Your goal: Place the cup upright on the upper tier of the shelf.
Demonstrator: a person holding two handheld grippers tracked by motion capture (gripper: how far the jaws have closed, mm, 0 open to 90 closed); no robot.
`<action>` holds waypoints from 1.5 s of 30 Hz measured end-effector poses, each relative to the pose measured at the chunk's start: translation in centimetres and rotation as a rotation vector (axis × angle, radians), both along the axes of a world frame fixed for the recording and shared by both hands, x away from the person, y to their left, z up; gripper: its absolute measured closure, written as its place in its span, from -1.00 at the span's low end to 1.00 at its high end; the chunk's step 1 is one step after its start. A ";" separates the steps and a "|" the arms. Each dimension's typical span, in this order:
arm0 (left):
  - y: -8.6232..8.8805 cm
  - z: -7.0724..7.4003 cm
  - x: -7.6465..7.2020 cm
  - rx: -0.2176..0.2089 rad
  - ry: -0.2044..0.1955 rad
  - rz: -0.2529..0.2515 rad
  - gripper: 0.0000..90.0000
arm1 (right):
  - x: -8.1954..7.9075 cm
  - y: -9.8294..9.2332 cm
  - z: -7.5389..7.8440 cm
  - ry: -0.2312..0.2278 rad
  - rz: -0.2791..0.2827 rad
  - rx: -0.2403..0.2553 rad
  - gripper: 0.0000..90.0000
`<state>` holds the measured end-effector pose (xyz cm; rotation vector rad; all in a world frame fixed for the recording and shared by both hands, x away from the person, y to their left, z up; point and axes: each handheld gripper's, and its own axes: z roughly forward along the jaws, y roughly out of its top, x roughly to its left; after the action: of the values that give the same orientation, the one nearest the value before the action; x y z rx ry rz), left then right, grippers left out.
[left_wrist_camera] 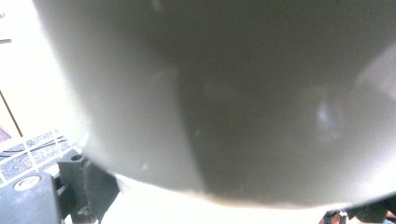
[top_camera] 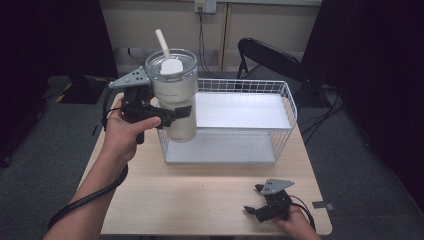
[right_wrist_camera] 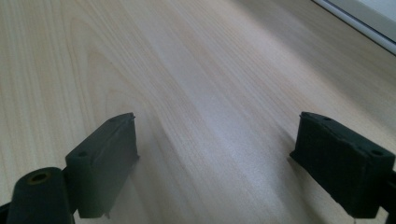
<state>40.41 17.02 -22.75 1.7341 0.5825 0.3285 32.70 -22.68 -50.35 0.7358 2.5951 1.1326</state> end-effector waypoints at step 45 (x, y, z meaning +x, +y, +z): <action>-3.4 1.6 4.8 0.007 -0.009 0.056 -0.78 | 0.0 0.0 0.0 0.001 0.000 -0.001 -0.72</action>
<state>45.21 13.58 -21.16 1.7245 0.6246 0.3781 32.69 -22.69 -50.33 0.7369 2.5961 1.1311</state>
